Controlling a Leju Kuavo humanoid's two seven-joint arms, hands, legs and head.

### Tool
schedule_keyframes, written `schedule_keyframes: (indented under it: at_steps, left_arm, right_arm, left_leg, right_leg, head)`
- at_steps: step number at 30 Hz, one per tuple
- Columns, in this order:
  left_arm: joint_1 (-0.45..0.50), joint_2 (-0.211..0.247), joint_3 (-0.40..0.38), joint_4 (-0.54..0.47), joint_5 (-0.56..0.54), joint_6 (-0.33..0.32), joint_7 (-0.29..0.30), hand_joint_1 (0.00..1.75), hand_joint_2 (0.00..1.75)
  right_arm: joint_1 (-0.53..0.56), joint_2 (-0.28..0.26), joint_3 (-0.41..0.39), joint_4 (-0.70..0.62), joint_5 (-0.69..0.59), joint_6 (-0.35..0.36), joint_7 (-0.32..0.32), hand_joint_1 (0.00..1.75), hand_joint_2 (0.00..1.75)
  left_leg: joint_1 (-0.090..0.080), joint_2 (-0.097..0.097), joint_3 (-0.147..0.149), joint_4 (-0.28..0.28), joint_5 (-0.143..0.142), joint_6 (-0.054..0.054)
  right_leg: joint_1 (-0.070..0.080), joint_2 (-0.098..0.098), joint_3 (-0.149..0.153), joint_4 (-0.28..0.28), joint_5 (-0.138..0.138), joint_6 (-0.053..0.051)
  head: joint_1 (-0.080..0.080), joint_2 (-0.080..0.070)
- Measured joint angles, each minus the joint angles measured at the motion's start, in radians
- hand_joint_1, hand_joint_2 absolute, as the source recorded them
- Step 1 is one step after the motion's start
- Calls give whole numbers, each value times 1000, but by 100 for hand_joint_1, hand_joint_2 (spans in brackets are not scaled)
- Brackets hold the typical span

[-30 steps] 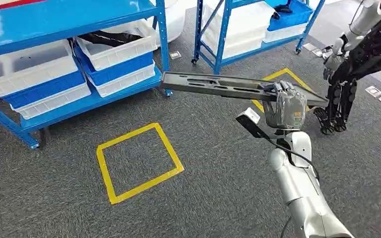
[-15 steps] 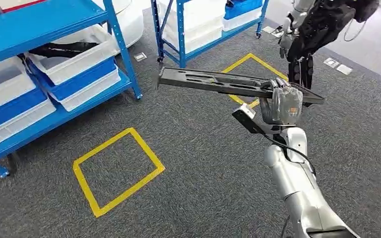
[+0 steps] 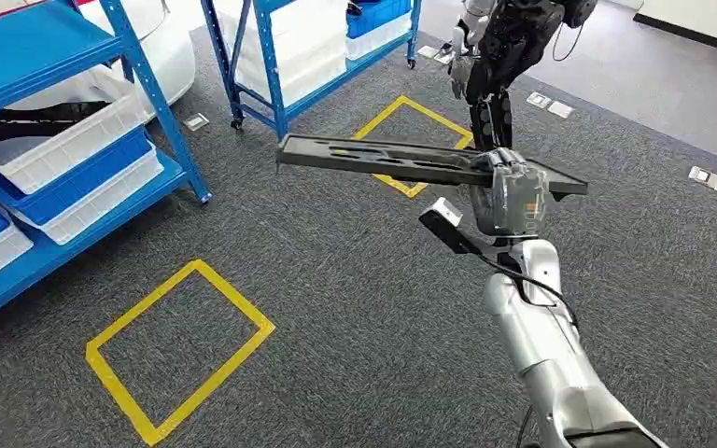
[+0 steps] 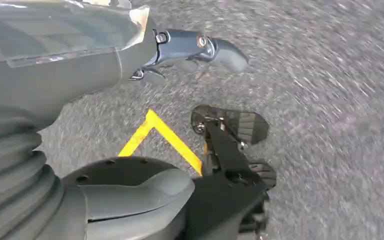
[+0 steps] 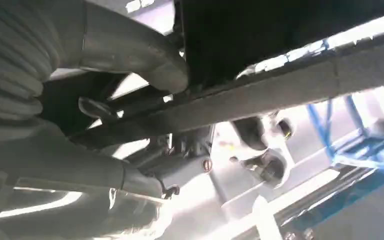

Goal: Take the parts from the cabinet and place them on the table.

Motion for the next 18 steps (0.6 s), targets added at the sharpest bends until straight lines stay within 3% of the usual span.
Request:
schedule_keyframes:
  at_steps: [2, 3, 4, 6, 7, 8, 9, 12, 13, 14, 15, 17, 18]
  left_arm:
    - [2, 0, 0, 0, -1, -2, 0, 0, 175]
    - [2, 0, 0, 0, -3, -4, 0, 0, 175]
    - [2, 0, 0, 0, -6, -4, 0, 0, 175]
    - [1, -1, 0, 0, -7, -7, 0, 0, 175]
    - [0, -1, 0, 0, -7, -8, 0, 0, 175]
    - [0, 1, 0, 0, -7, -9, 0, 0, 175]
    - [0, 2, 0, 0, -10, -9, -1, 0, 175]
    - [-1, 2, 0, 0, -14, -11, -4, 0, 175]
    - [-3, 1, 0, 0, -16, -11, -5, 0, 175]
    - [-3, 2, 0, 0, -16, -11, -6, 0, 175]
    - [-1, 2, 0, 0, -17, -11, -6, 0, 175]
    - [2, 1, 0, 0, -19, -12, -6, 0, 175]
    - [2, 1, 0, 0, -19, -12, -6, 0, 175]
  right_arm:
    - [5, 2, 2, 0, 5, 1, 4, 175, 175]
    - [9, 2, 2, 0, 9, 3, 8, 175, 175]
    - [12, 1, 2, 0, 14, 4, 13, 175, 175]
    - [12, 0, 2, 0, 16, 5, 17, 175, 175]
    - [11, 0, 2, -2, 17, 5, 17, 175, 175]
    - [10, 2, 2, -3, 18, 5, 17, 175, 175]
    - [12, 6, 1, -8, 21, 5, 18, 175, 175]
    - [17, 1, -3, -10, 31, 5, 23, 175, 175]
    - [20, 2, -4, -15, 32, 4, 23, 175, 175]
    - [19, 1, -6, -19, 33, 5, 26, 175, 175]
    - [19, 3, -6, -21, 37, 5, 28, 175, 175]
    - [25, 9, -7, -24, 47, 8, 32, 175, 175]
    - [29, 9, -8, -25, 50, 9, 32, 175, 175]
  left_leg:
    - [-2, 31, -3, 1, 0, 0]
    - [-1, 46, -4, 1, 0, -1]
    - [-1, 60, -4, 1, -1, -2]
    - [0, 84, -2, 3, -5, -8]
    - [-2, 95, 2, 7, -9, -15]
    - [-10, 104, -1, 10, -15, -24]
    - [-11, 114, 0, 12, -16, -29]
    - [-4, 142, 6, 9, -17, -44]
    - [4, 108, 3, 20, -31, -54]
    - [6, 57, -12, 62, -66, -55]
    - [5, 29, -42, 133, -108, -56]
    - [4, 10, -128, 309, -180, -55]
    - [4, 10, -149, 342, -183, -52]
  right_leg:
    - [-5, -19, -71, 155, -57, 2]
    - [-9, -21, -81, 179, -60, 10]
    - [-13, -25, -59, 145, -45, 20]
    - [-21, -48, 42, -29, 14, 42]
    - [-22, -91, 100, -127, 38, 48]
    - [-11, -110, 117, -140, 31, 35]
    - [-13, -90, 109, -145, 36, 22]
    - [-7, -58, 104, -146, 41, 1]
    - [-16, -46, 104, -148, 44, -6]
    - [-16, -36, 104, -148, 44, -9]
    - [-15, -28, 103, -148, 46, -17]
    - [-8, 0, 100, -148, 48, -21]
    - [-4, 11, 99, -148, 49, -22]
  head:
    - [-1, 0]
    - [0, 0]
    - [1, 0]
    - [0, 0]
    - [1, 0]
    - [1, 0]
    - [-6, 0]
    - [-5, 0]
    - [-8, 0]
    - [-12, 0]
    - [-16, 0]
    - [-21, 0]
    - [-20, 0]
